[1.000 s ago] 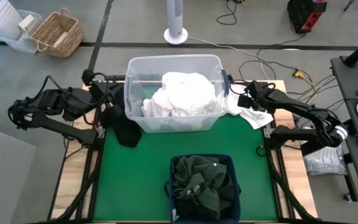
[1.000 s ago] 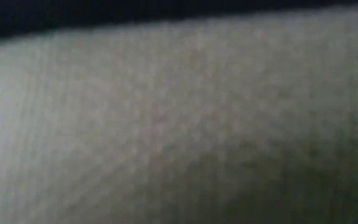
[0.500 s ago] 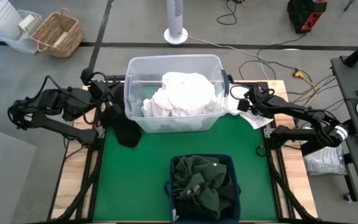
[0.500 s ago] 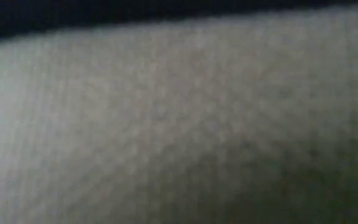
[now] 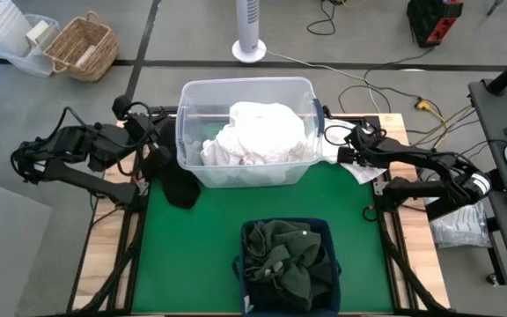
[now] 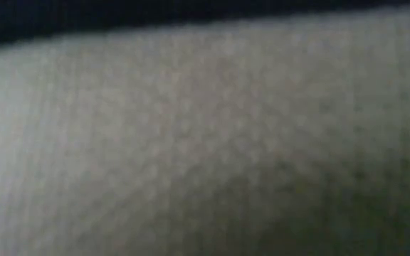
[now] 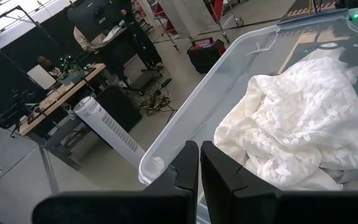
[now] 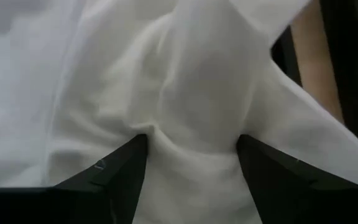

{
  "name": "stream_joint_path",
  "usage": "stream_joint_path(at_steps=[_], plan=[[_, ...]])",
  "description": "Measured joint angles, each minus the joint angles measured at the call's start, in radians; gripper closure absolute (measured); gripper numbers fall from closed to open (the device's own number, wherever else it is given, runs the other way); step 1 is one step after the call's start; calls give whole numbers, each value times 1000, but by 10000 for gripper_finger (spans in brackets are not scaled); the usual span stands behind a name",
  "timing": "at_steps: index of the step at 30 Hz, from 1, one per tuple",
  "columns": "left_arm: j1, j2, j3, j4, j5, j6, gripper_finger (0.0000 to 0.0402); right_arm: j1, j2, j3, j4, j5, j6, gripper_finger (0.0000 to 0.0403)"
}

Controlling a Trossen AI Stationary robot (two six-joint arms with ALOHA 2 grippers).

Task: Sort clothes
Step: Put the white underwear into the transparent laundry bin

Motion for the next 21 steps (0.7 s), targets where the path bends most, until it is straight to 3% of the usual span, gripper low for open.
stream_joint_path(at_steps=[10, 21], plan=[[0, 2, 0, 0, 0, -7, 401, 0, 56, -1, 27, -1, -32, 223], [0, 3, 0, 0, 0, -12, 401, 0, 55, -2, 26, 0, -35, 326]])
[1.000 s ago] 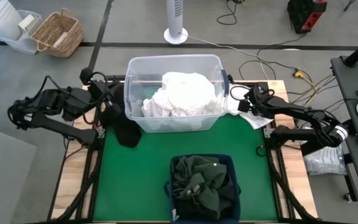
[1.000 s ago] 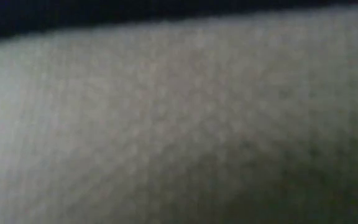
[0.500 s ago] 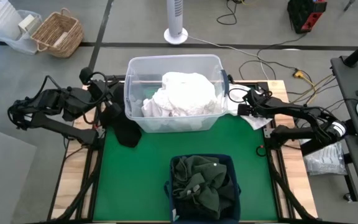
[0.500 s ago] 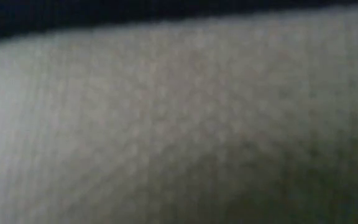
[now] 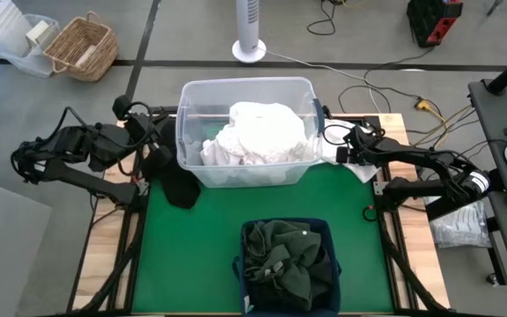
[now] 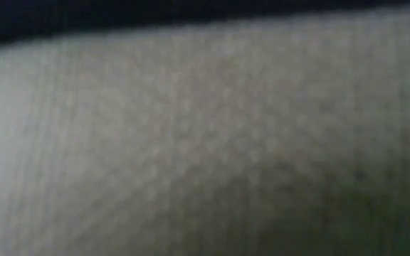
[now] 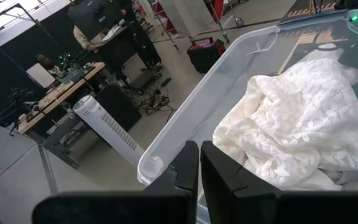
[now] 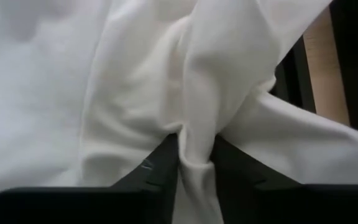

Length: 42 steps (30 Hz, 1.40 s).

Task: Sort clothes
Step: Put the white underwear into the transparent laundry bin

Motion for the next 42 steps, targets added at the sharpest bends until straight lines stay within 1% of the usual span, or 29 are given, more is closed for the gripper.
stream_joint_path(at_steps=[6, 10, 18, 24, 34, 40, 42], plan=[[0, 0, 0, 0, 0, 0, 401, 0, 0, 0, 0, 2, -1, 372], [0, 0, 0, 0, 0, 0, 401, 0, 0, -1, 0, 2, 0, 389], [0, 0, 0, 0, 0, 0, 401, 0, -1, 3, -2, 1, 1, 390], [0, 0, 0, 0, 1, -6, 401, 0, -19, 46, -36, 4, -17, 390], [0, 2, 0, 0, 1, -18, 401, -1, -26, 181, -104, 36, -58, 390], [0, 1, 0, 1, 1, -23, 401, 0, -26, 278, -115, 51, -103, 390], [0, 1, 0, 1, 1, -23, 401, 0, -27, 302, -123, 52, -88, 390]])
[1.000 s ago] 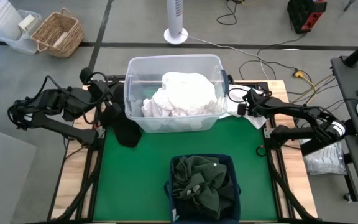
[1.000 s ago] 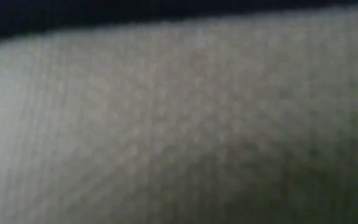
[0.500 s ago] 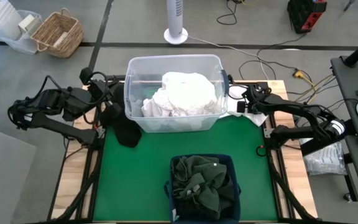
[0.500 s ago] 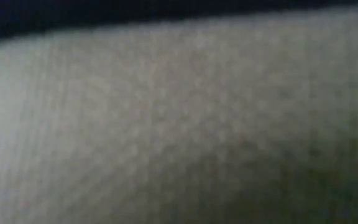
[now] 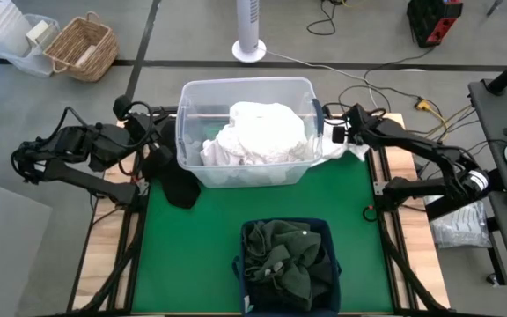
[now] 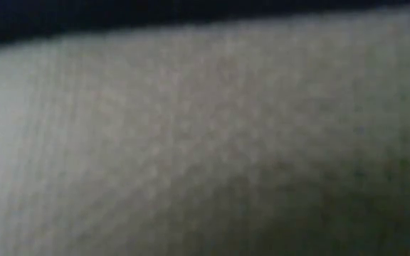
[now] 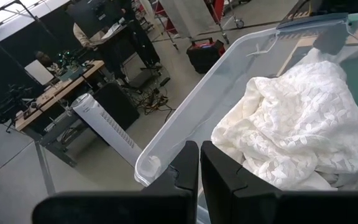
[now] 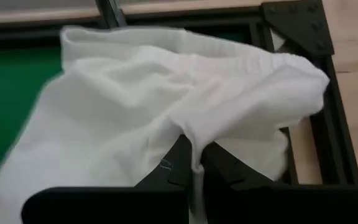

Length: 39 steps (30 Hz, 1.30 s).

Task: Sort clothes
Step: Put the white underwear into the transparent laundry bin

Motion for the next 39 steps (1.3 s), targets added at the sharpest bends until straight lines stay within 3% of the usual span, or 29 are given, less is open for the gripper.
stream_joint_path(at_steps=[8, 27, 39], plan=[[0, 0, 0, 0, 0, 0, 401, 0, -43, 7, -20, -1, 21, 390], [0, 0, 0, 4, 0, 0, 401, 0, -370, 7, -16, -1, 107, 391], [0, 15, 0, 12, 1, 0, 401, 0, -557, 8, 117, -10, 102, 391]])
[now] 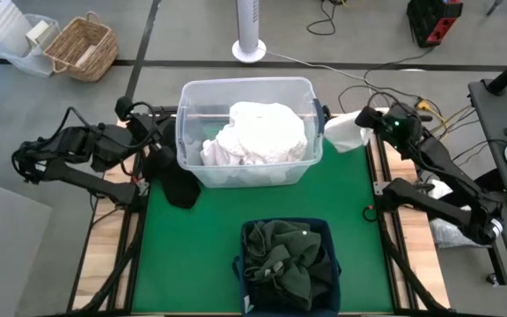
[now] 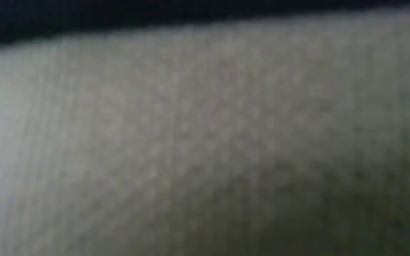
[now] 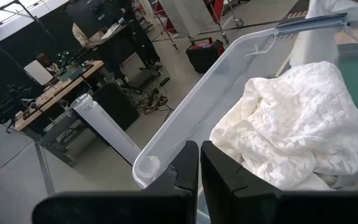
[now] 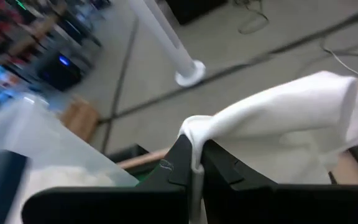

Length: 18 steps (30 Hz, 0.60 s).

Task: Sort clothes
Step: Put the white underwear into the transparent laundry bin

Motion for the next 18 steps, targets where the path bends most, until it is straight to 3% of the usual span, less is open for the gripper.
stream_joint_path(at_steps=[8, 18], plan=[[0, 10, 0, 23, 0, 0, 401, 0, -52, 32, 50, 0, -28, 391], [0, 10, 0, 39, 0, 0, 401, 0, -4, 217, 51, -2, -176, 391]])
